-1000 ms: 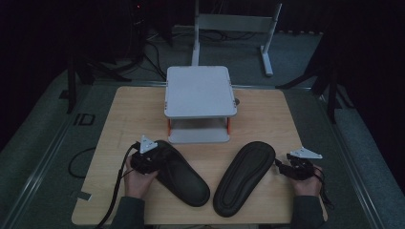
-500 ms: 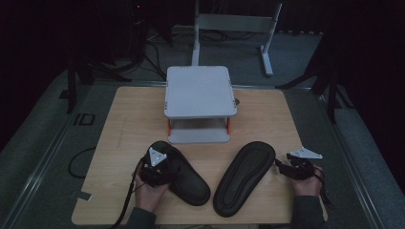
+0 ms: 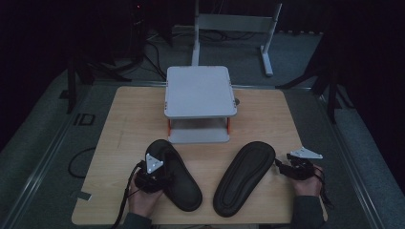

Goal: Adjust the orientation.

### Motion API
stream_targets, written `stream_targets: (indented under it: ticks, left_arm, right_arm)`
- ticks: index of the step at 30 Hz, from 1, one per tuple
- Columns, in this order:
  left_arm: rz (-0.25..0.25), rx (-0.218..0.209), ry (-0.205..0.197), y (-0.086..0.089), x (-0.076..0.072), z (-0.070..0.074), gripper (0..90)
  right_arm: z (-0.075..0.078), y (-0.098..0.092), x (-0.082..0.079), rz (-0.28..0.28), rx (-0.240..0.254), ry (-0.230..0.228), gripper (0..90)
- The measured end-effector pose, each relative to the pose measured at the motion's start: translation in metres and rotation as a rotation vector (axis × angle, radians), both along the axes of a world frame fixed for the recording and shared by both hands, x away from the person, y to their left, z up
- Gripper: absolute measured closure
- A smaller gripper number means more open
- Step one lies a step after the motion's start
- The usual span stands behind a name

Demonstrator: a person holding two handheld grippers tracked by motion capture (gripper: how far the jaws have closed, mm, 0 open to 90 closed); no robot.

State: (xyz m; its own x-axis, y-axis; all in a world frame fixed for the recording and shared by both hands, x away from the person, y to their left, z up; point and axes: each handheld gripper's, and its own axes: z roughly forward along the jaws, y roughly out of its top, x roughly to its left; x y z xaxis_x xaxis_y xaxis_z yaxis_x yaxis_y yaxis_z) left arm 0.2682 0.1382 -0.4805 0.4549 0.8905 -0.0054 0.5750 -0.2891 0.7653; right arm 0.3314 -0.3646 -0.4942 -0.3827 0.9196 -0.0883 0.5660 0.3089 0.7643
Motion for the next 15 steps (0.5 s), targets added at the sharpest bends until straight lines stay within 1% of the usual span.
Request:
stream_targets:
  ticks: [1,3,4,6,10,12,13,14,15]
  left_arm:
    - [0.000,0.002,-0.004,0.003,-0.002,0.000,46.9]
    - [-0.009,-0.009,-0.001,0.010,-0.003,0.000,51.9]
    - [-0.015,-0.020,0.001,0.013,-0.003,0.001,52.9]
    - [-0.016,-0.015,-0.004,0.016,-0.001,0.002,55.1]
    - [-0.006,-0.020,-0.037,0.023,0.000,0.011,60.0]
    - [-0.002,-0.032,-0.049,0.029,0.000,0.014,66.5]
    - [-0.006,-0.038,-0.055,0.031,0.000,0.016,69.5]
    - [-0.024,-0.047,-0.059,0.033,0.001,0.017,69.6]
    - [-0.023,-0.035,-0.062,0.032,0.000,0.017,69.9]
  right_arm:
    - [0.000,0.000,0.000,0.000,0.000,0.000,41.1]
    - [0.000,0.000,0.000,0.000,0.000,0.000,41.1]
    - [0.000,0.000,0.000,0.000,-0.001,0.001,41.1]
    - [0.000,0.001,0.000,0.001,-0.003,0.001,41.1]
    - [0.000,0.001,0.000,0.000,-0.002,-0.001,41.1]
    - [0.000,0.001,0.000,0.000,-0.002,-0.001,41.1]
    - [0.000,0.001,0.000,0.000,-0.002,0.000,41.1]
    - [0.000,0.001,0.000,0.000,-0.003,0.002,41.1]
    - [0.000,0.001,0.000,0.000,-0.004,0.002,41.1]
